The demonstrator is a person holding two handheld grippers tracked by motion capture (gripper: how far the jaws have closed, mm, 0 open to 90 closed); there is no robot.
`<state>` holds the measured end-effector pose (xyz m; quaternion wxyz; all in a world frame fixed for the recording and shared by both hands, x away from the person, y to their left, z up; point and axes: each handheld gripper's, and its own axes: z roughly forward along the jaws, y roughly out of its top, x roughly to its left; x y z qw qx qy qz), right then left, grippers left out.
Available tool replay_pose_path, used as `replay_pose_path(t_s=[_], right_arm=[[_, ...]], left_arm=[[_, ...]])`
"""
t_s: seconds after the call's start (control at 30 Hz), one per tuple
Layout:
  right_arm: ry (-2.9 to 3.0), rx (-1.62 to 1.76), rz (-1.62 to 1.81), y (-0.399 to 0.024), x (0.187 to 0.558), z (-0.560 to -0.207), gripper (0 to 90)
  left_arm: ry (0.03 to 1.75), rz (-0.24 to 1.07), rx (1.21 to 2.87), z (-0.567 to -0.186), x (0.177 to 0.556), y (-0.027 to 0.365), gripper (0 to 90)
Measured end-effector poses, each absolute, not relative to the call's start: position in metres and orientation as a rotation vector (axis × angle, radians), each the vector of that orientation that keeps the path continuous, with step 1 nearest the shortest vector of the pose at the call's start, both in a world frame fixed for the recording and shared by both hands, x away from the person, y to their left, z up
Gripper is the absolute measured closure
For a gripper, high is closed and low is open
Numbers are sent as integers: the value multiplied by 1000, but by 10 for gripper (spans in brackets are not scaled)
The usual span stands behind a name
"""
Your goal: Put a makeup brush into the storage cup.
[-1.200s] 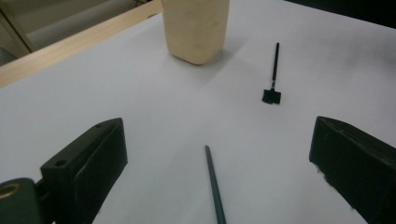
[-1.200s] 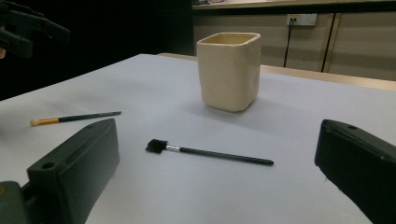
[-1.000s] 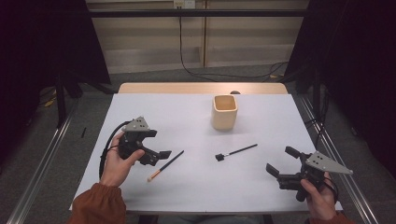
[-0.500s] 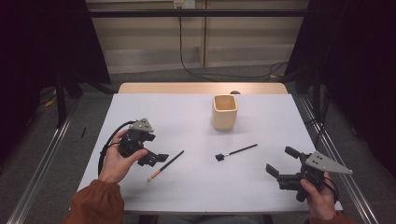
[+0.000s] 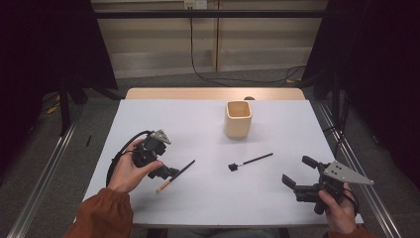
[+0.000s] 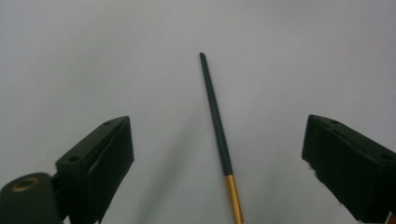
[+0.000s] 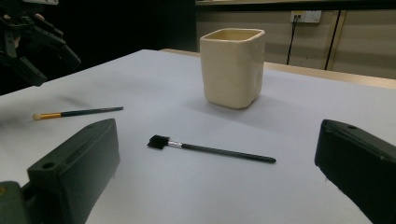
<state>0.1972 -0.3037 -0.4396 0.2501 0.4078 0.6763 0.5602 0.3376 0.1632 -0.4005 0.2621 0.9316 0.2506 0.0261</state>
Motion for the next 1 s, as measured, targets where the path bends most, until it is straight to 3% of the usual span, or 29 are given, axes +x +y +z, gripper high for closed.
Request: replay_pose_path(t_s=[0.8, 1.0], right_arm=[[1856, 1103, 1511, -303, 198, -440, 0], [1859, 1105, 1512, -303, 197, -440, 0]], left_arm=[[702, -3, 2792, -424, 338, 140, 80], [760, -28, 2808, -428, 341, 140, 261]])
